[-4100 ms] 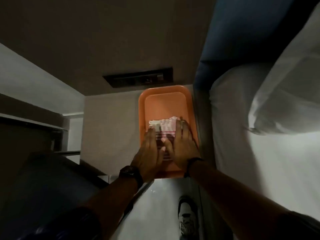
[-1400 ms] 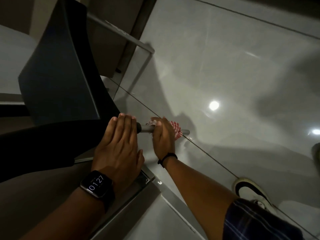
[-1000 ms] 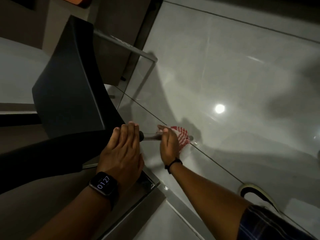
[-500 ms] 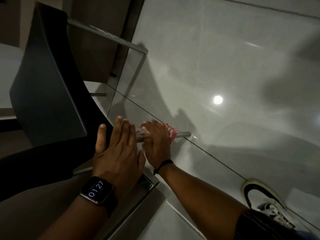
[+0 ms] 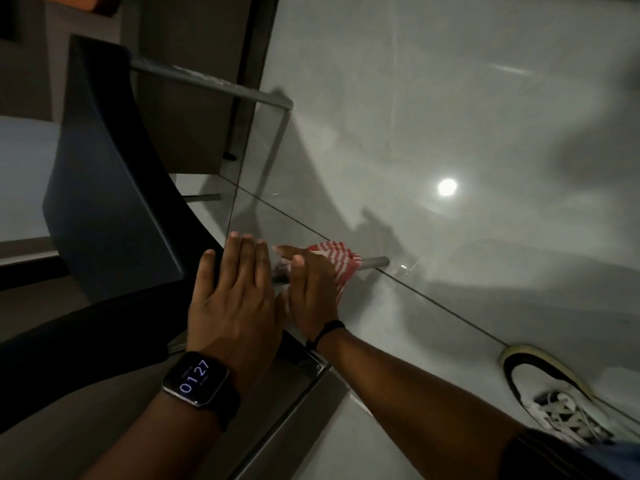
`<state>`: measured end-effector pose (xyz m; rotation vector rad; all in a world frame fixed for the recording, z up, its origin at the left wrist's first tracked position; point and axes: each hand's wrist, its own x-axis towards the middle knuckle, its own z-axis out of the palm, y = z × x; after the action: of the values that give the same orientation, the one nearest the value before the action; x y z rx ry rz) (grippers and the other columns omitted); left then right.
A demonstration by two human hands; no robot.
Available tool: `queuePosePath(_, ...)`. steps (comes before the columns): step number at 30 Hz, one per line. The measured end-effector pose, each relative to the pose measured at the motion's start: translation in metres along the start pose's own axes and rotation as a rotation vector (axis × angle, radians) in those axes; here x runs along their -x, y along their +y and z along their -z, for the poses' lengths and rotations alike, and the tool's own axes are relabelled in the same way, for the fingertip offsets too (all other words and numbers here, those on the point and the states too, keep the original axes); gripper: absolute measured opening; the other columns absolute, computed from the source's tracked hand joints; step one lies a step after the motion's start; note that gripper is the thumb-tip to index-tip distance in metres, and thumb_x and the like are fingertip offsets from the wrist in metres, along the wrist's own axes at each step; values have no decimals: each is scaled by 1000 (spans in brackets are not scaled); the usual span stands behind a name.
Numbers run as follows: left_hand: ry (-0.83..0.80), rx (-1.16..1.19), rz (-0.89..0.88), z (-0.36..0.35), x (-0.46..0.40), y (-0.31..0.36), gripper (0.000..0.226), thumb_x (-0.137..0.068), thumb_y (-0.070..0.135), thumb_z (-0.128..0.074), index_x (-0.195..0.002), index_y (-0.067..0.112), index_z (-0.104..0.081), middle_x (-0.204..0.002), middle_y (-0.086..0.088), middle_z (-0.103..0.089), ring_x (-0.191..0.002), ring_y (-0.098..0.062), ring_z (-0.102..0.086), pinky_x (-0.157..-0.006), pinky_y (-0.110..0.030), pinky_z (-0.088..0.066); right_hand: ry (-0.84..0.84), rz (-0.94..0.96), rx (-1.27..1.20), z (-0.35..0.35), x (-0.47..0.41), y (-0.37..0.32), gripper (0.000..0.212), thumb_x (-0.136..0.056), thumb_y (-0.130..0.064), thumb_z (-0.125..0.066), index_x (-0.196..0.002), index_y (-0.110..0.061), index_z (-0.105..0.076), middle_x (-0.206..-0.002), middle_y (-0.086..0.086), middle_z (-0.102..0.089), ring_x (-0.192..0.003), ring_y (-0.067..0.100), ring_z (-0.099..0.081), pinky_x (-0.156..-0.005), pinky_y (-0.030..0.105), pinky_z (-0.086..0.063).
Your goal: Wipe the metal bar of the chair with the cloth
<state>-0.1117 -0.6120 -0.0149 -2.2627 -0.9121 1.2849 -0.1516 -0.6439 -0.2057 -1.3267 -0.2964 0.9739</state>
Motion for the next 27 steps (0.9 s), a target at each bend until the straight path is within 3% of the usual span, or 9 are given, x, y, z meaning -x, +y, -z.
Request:
queuePosePath(4, -5, -60, -58, 10, 3, -17, 78, -103, 46, -20, -164, 0, -2, -173, -24, -6, -161, -40, 0, -130, -53, -2, -43, 53, 135, -9, -2, -17, 60, -120, -48, -23, -135, -16, -72, -129, 7, -81, -124, 23, -75, -107, 56, -59)
queuePosePath(9, -5, -163, -98, 3, 3, -22, 79, -105, 44, -28, -162, -6, -3, -171, -28, -13, -160, -43, -8, -129, -56, -3, 7, 137, 369, 0, -10, 19, 61, -117, -51, -24, -115, -19, -75, -113, 3, -80, -112, 25, -73, -99, 53, -55)
queuePosePath(12, 13, -192, -107, -2, -1, -21, 70, -103, 33, -39, -157, -10, -25, -163, -32, -33, -155, -46, -27, -127, -57, -15, 37, 108, 357, 10, -17, 52, 67, -115, -54, -23, -102, -17, -77, -100, 4, -79, -97, 29, -72, -91, 51, -55)
queuePosePath(17, 54, -193, -171, -13, -5, -25, 71, -99, 32, -38, -153, -14, -32, -158, -37, -38, -150, -51, -35, -123, -62, -25, 47, -109, 291, 42, -28, 93, 61, -113, -45, -30, -95, -13, -80, -94, 7, -80, -95, 28, -74, -96, 56, -59)
queuePosePath(20, 29, -237, -179, -12, -6, -28, 72, -100, 35, -33, -153, -14, -33, -158, -38, -37, -151, -51, -33, -123, -62, -25, 116, -145, 142, 35, -26, 73, 79, -115, -60, -24, -96, -12, -83, -92, -1, -83, -89, 13, -74, -92, 49, -64)
queuePosePath(22, 13, -239, -159, -6, -5, -28, 72, -100, 36, -24, -152, -14, -34, -159, -38, -36, -151, -51, -32, -124, -62, -25, 148, -123, 70, 19, -19, 46, 82, -114, -62, -20, -104, -14, -85, -95, 3, -85, -91, 17, -77, -90, 50, -64)
queuePosePath(23, -9, -235, -155, -6, -5, -27, 75, -100, 36, -15, -154, -13, -30, -161, -38, -31, -153, -51, -28, -126, -61, -23, 149, -92, 42, 8, -14, 32, 78, -116, -59, -21, -109, -14, -84, -98, 5, -85, -93, 21, -78, -90, 52, -63)
queuePosePath(25, -44, -271, -162, -2, -6, -29, 78, -98, 36, 6, -159, -12, -1, -167, -39, -2, -158, -51, -3, -129, -60, -6, 113, -30, -11, -11, -7, 1, 69, -118, -52, -23, -120, -16, -81, -108, 7, -84, -102, 24, -78, -94, 54, -62)
queuePosePath(27, -136, -339, -197, 1, -6, -31, 76, -96, 38, 9, -155, -9, 21, -165, -36, 22, -156, -49, 18, -129, -58, 8, 42, 27, 11, -20, -4, -20, 65, -120, -48, -21, -130, -15, -76, -123, 6, -83, -118, 21, -75, -104, 51, -59)
